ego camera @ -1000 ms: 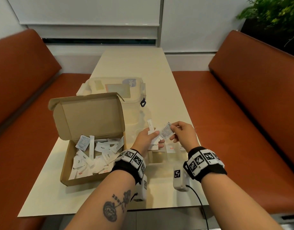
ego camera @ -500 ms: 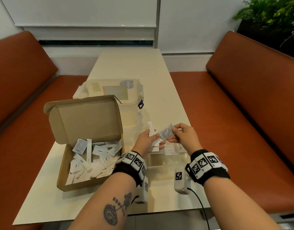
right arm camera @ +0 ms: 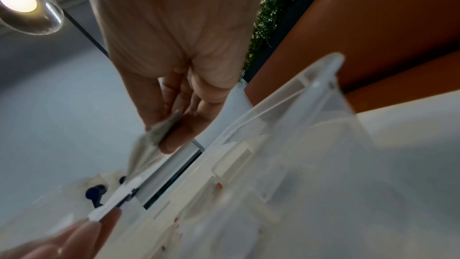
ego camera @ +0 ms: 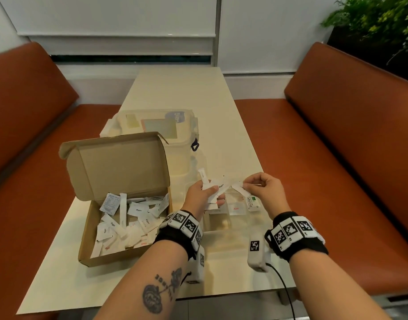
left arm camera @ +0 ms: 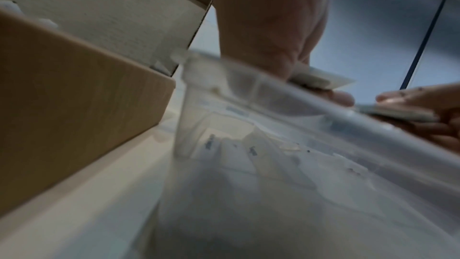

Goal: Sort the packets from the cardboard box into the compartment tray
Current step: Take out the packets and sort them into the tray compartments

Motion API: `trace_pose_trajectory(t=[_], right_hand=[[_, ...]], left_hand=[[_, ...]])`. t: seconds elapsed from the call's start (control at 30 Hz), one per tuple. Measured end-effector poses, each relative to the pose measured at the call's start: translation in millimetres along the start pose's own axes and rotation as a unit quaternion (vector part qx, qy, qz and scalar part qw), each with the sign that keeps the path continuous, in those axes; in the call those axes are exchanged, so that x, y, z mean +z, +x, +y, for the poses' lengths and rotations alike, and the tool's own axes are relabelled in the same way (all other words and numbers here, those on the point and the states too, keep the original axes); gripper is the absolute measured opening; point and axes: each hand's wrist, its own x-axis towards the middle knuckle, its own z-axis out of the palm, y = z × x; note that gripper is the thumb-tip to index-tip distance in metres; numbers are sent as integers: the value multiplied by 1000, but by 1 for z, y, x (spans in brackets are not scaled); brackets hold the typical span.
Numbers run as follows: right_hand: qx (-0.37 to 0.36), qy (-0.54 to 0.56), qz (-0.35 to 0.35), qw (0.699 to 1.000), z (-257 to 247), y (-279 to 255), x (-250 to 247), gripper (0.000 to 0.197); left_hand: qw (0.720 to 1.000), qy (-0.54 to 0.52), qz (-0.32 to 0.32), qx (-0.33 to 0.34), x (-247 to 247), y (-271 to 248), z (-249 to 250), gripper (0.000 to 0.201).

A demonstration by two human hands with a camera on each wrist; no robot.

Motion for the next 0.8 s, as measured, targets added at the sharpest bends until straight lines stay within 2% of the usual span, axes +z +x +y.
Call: trace_pose_trajectory(t=[0.23,0.37,0.47,0.63,0.8], right_hand=[[-14,-169,67,983,11,-4,-9,20],[-18,-221,82,972,15,-6,-10,21],[-22,-179,93,979,14,-8,-12,18],[-24,-9,64,998,-3,-7,-1,22],[-7,-15,47,999,-5,-7,20,19]], left_hand=[[1000,-2,4,4,0,1,-1,29],[1000,4,4,3,1,0,-4,27],[1000,8,6,5,3,0,-6,27],[1000,-4,6,-11,13,-1,-8,21],[1000,3,-19,0,22,-2,-7,25]])
